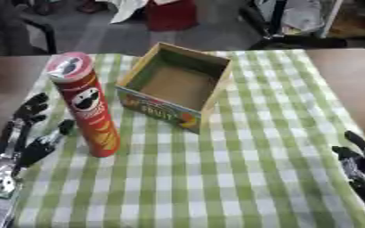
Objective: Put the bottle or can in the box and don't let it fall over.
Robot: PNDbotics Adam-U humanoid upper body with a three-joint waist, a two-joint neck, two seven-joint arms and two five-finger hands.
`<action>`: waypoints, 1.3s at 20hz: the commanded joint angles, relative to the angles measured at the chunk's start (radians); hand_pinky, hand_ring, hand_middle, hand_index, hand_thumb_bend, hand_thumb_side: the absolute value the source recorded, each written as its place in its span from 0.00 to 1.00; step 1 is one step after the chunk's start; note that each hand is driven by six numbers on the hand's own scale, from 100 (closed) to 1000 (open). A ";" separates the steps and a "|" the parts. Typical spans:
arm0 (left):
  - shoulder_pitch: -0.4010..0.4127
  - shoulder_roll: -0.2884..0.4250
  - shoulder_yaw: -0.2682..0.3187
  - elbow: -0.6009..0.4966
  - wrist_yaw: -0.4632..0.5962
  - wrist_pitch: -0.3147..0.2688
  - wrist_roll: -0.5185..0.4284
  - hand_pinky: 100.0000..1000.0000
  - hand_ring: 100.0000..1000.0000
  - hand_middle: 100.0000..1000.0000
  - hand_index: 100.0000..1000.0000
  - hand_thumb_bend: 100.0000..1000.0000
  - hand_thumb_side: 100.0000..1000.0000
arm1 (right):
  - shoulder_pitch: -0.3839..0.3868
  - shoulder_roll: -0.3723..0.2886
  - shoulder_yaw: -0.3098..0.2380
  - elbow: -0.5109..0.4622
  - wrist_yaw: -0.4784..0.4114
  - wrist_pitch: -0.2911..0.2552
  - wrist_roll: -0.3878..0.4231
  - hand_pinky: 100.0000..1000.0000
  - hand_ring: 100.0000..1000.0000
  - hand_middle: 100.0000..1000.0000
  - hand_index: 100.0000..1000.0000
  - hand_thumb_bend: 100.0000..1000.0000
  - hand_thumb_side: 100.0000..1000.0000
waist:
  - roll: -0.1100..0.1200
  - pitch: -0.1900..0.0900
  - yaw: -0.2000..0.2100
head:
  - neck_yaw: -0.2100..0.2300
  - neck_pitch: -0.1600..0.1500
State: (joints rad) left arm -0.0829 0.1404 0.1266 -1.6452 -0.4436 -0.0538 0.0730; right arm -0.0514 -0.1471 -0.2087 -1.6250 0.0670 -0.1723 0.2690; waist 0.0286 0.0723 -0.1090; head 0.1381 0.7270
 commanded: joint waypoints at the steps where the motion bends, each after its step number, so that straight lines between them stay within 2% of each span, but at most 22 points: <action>1: -0.028 0.010 -0.022 0.017 0.015 0.015 0.038 0.83 0.85 0.82 0.91 0.83 0.67 | -0.007 -0.019 -0.002 -0.012 0.001 0.000 -0.001 0.98 0.84 1.00 0.92 0.00 0.55 | -0.001 -0.017 -0.001 | -0.004 -0.012; 5: -0.078 0.010 -0.055 0.064 0.081 0.011 0.076 0.83 0.84 0.81 0.90 0.85 0.70 | -0.007 -0.019 0.000 -0.012 0.001 -0.001 0.002 0.98 0.84 1.00 0.92 0.00 0.55 | -0.003 -0.019 -0.003 | -0.005 -0.014; 13: -0.194 0.013 -0.104 0.164 0.178 -0.010 0.088 0.82 0.83 0.79 0.89 0.80 0.70 | -0.007 -0.017 0.004 -0.011 0.000 -0.001 0.004 0.98 0.84 1.00 0.92 0.00 0.55 | -0.004 -0.022 -0.015 | -0.002 -0.015; 17: -0.242 0.011 -0.120 0.197 0.197 -0.017 0.071 0.83 0.83 0.80 0.90 0.78 0.70 | -0.008 -0.016 0.005 -0.011 -0.001 0.000 0.005 0.98 0.84 1.00 0.92 0.00 0.55 | -0.004 -0.023 -0.020 | -0.001 -0.016; 21: -0.262 0.011 -0.131 0.218 0.202 -0.022 0.014 0.83 0.85 0.81 0.92 0.76 0.72 | -0.008 -0.016 0.005 -0.010 -0.001 0.000 0.005 0.98 0.84 1.00 0.92 0.00 0.56 | -0.004 -0.022 -0.023 | -0.002 -0.015; 23: -0.263 0.010 -0.137 0.225 0.202 -0.026 -0.025 0.83 0.85 0.82 0.92 0.70 0.70 | -0.008 -0.016 0.006 -0.011 -0.001 0.000 0.006 0.98 0.84 1.00 0.92 0.00 0.56 | -0.004 -0.022 -0.024 | -0.004 -0.015; 24: -0.262 0.010 -0.139 0.227 0.200 -0.029 -0.046 0.83 0.85 0.81 0.92 0.61 0.66 | -0.008 -0.016 0.006 -0.011 -0.001 0.000 0.006 0.98 0.84 1.00 0.92 0.00 0.56 | -0.004 -0.022 -0.024 | -0.005 -0.015; 25: -0.261 0.009 -0.140 0.228 0.198 -0.033 -0.067 0.83 0.85 0.81 0.92 0.60 0.65 | -0.008 -0.016 0.006 -0.011 -0.001 0.000 0.005 0.98 0.84 1.00 0.92 0.00 0.56 | -0.004 -0.022 -0.024 | -0.005 -0.015; 26: -0.260 0.009 -0.142 0.228 0.196 -0.038 -0.089 0.83 0.85 0.80 0.90 0.48 0.59 | -0.008 -0.016 0.006 -0.011 -0.001 0.000 0.005 0.98 0.84 1.00 0.92 0.00 0.56 | -0.004 -0.023 -0.024 | -0.006 -0.015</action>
State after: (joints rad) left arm -0.3277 0.1402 -0.0115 -1.4065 -0.2445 -0.0866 0.0088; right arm -0.0517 -0.1470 -0.2024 -1.6250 0.0669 -0.1709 0.2727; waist 0.0277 0.0679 -0.1310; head 0.1334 0.7230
